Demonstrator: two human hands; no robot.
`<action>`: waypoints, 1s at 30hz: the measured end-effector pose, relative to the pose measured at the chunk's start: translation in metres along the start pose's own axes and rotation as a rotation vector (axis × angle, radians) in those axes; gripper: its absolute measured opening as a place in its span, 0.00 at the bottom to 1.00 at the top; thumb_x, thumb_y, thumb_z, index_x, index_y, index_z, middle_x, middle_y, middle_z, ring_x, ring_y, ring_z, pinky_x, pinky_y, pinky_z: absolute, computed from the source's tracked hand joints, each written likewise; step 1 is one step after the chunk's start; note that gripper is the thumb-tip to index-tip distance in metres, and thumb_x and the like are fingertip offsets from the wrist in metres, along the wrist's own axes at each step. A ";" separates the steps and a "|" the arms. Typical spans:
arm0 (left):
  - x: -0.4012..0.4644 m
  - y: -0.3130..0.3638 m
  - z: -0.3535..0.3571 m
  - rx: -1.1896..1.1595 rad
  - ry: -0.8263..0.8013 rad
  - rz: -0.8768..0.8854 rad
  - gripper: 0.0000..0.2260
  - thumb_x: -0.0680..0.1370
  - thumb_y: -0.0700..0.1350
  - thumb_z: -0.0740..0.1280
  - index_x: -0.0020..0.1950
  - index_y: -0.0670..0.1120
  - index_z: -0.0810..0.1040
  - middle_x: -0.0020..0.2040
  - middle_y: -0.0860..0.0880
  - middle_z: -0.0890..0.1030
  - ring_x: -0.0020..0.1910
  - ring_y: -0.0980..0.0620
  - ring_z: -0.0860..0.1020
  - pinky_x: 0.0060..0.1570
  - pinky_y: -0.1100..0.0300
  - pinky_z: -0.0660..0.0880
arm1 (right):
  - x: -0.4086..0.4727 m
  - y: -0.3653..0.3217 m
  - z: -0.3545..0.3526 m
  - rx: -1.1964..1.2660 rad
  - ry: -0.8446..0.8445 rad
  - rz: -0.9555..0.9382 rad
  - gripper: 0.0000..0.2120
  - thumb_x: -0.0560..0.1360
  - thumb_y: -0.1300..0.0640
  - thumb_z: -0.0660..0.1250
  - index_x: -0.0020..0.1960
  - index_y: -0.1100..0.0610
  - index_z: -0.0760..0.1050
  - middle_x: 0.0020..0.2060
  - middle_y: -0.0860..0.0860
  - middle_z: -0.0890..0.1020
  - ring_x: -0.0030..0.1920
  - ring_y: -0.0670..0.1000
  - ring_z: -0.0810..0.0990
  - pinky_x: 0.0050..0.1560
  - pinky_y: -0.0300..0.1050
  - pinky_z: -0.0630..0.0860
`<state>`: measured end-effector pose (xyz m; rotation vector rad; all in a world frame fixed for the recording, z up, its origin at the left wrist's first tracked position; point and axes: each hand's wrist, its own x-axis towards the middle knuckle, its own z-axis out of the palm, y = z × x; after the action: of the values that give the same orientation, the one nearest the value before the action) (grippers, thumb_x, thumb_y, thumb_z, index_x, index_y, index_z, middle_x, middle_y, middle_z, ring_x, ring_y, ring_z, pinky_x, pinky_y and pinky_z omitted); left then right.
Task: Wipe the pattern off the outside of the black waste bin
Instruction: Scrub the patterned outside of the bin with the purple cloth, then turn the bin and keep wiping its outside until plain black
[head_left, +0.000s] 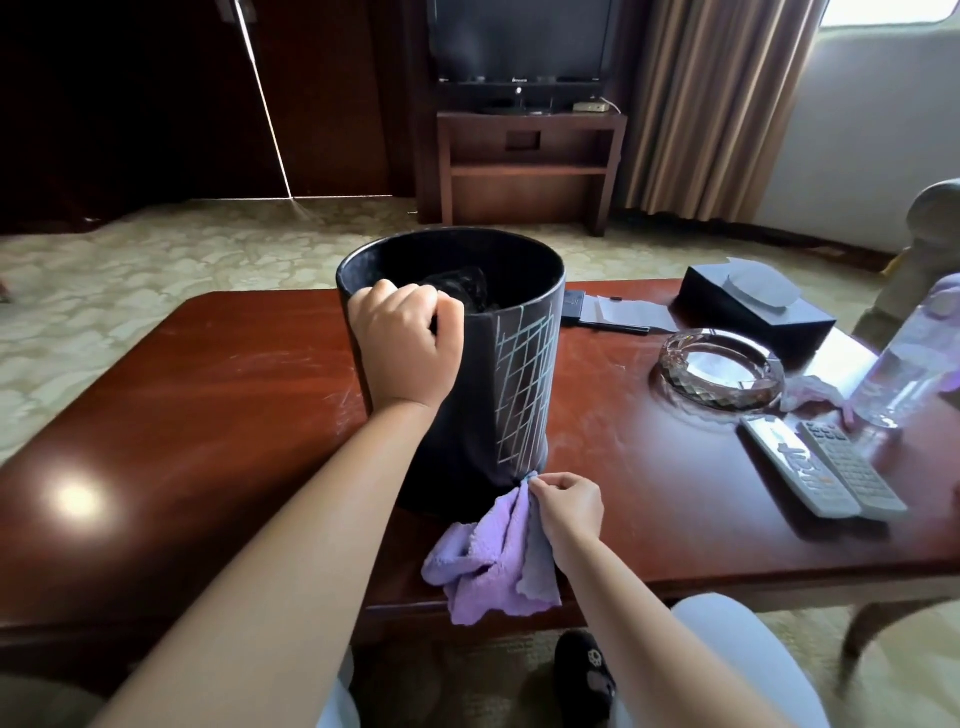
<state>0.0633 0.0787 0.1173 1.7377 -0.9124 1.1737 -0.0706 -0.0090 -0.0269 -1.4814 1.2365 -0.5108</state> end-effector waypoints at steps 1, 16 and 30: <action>0.000 0.000 0.000 0.005 0.001 -0.002 0.16 0.73 0.41 0.57 0.26 0.46 0.57 0.24 0.52 0.58 0.27 0.48 0.61 0.36 0.56 0.58 | -0.003 0.001 0.000 -0.022 -0.017 -0.016 0.04 0.70 0.54 0.70 0.38 0.52 0.81 0.35 0.47 0.83 0.40 0.48 0.80 0.40 0.41 0.75; 0.000 0.000 -0.001 0.006 -0.013 0.008 0.15 0.73 0.41 0.57 0.27 0.47 0.57 0.25 0.53 0.58 0.28 0.49 0.61 0.37 0.57 0.57 | -0.021 0.004 0.007 -0.111 0.084 -0.104 0.06 0.74 0.50 0.66 0.43 0.51 0.80 0.38 0.46 0.81 0.39 0.48 0.76 0.36 0.40 0.66; 0.001 0.001 -0.003 0.016 -0.041 -0.012 0.15 0.73 0.42 0.56 0.27 0.47 0.58 0.24 0.52 0.59 0.28 0.50 0.61 0.37 0.57 0.57 | -0.026 0.010 0.009 -0.083 0.080 -0.194 0.06 0.76 0.52 0.65 0.44 0.51 0.80 0.39 0.47 0.82 0.39 0.47 0.75 0.32 0.38 0.65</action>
<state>0.0613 0.0809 0.1188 1.7838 -0.9187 1.1440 -0.0773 0.0193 -0.0312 -1.6749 1.1945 -0.6603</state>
